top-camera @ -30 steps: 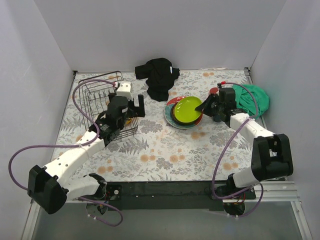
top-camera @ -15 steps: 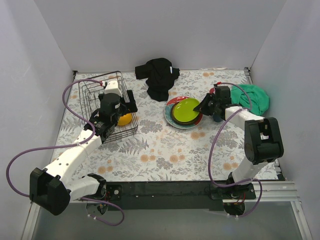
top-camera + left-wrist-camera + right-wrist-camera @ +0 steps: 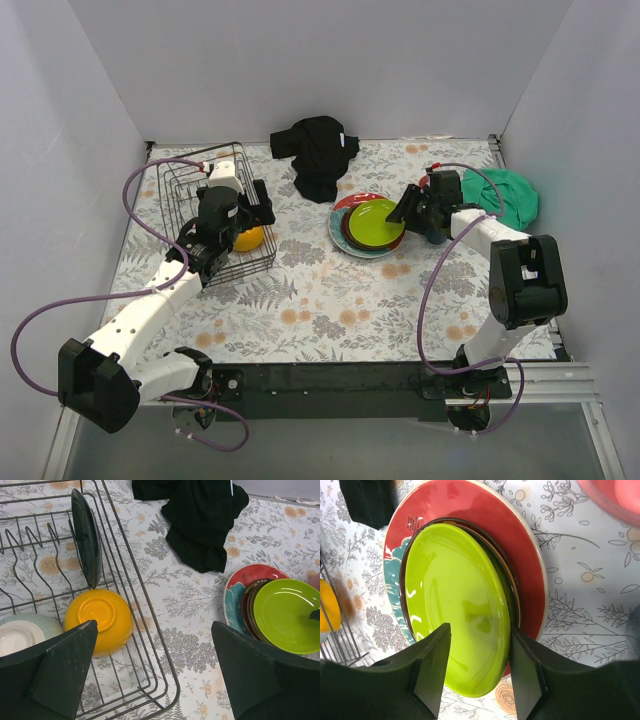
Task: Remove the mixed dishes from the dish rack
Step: Place the plate at the center of the board, then pick up the plate from the dish rack.
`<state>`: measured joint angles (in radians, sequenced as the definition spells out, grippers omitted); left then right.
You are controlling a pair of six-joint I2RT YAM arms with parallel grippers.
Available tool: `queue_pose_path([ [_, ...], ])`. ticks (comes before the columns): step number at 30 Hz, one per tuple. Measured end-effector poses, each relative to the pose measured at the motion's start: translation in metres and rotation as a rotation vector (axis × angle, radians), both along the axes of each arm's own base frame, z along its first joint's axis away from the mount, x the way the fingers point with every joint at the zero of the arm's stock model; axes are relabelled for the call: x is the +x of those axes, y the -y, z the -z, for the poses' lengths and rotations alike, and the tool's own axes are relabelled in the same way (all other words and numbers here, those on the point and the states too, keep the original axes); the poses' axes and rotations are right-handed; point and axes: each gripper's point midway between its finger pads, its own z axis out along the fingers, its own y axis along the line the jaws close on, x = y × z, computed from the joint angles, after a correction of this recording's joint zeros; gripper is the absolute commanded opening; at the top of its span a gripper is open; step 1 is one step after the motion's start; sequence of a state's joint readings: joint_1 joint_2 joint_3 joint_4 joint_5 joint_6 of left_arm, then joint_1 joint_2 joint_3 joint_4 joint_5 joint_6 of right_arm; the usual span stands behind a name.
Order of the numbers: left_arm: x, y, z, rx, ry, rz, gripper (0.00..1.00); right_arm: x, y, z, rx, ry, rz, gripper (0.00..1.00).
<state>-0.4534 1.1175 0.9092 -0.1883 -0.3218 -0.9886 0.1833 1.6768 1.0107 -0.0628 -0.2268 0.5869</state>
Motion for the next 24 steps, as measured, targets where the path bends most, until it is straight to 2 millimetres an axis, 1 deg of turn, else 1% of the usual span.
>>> queue_pose_path([
  [1, 0.0, 0.0, 0.0, -0.001, 0.0, 0.003, 0.98, 0.0, 0.001, -0.001, -0.011, 0.0, -0.002, 0.62],
  [5, -0.001, 0.003, 0.0, -0.005, -0.002, 0.014, 0.98, 0.004, 0.005, -0.007, -0.054, 0.009, -0.016, 0.69],
  [9, -0.001, 0.004, 0.0, -0.007, -0.004, 0.021, 0.98, 0.003, 0.013, -0.008, -0.109, 0.001, -0.02, 0.69],
  [15, -0.001, 0.004, 0.002, -0.005, -0.008, 0.023, 0.98, 0.0, 0.017, -0.007, -0.155, -0.015, -0.034, 0.7],
  [19, -0.001, 0.004, 0.003, -0.003, -0.013, 0.023, 0.98, -0.005, 0.018, -0.008, -0.169, -0.019, -0.048, 0.74],
  [21, -0.001, 0.005, 0.006, -0.002, -0.021, 0.025, 0.98, -0.007, 0.018, -0.015, -0.171, -0.007, -0.054, 0.74],
  [24, 0.001, 0.004, 0.015, -0.008, -0.055, 0.02, 0.98, -0.015, 0.016, -0.034, -0.164, 0.049, -0.064, 0.76],
])
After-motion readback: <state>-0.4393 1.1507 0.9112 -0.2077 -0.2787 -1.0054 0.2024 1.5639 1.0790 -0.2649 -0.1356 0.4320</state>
